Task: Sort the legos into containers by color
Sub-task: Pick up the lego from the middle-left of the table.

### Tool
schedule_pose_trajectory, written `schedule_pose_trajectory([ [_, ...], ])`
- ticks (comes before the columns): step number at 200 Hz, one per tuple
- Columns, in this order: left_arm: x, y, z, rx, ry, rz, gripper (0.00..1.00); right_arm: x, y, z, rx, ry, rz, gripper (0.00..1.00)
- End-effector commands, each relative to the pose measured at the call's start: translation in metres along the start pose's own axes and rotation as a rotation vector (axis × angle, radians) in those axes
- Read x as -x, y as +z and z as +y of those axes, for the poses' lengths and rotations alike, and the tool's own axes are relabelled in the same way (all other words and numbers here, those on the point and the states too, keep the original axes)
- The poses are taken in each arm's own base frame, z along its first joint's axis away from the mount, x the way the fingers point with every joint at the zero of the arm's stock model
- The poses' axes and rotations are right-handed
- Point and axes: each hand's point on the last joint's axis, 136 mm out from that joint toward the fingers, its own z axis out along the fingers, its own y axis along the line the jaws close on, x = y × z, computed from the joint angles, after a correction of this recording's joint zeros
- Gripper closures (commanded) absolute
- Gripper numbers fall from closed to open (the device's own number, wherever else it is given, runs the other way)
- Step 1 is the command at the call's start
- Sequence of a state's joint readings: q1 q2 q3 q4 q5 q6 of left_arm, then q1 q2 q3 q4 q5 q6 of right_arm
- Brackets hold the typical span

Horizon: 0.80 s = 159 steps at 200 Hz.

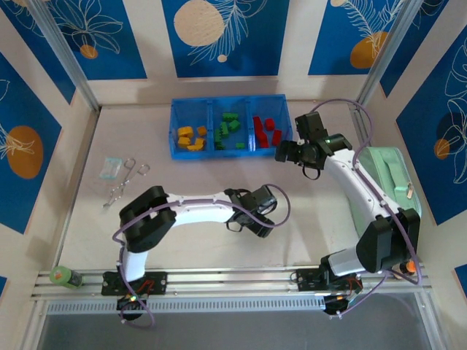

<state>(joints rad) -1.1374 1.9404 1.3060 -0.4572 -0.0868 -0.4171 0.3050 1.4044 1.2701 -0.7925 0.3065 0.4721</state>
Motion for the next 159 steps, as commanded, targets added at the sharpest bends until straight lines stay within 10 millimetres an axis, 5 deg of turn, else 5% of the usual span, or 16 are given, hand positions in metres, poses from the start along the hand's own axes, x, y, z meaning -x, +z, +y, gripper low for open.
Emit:
schedule_pose_trajectory([
  [1,-0.01,0.005,0.008,0.059,-0.014,0.065,0.18,0.006,-0.015,0.006,0.061,0.037,-0.058,0.11],
  [94,0.001,0.018,0.003,0.077,-0.049,0.097,0.22,-0.022,-0.011,-0.01,0.046,0.076,-0.03,0.11],
  [159,-0.021,0.021,0.019,0.141,-0.046,0.165,0.43,-0.032,-0.011,-0.026,0.051,0.121,-0.026,0.11],
])
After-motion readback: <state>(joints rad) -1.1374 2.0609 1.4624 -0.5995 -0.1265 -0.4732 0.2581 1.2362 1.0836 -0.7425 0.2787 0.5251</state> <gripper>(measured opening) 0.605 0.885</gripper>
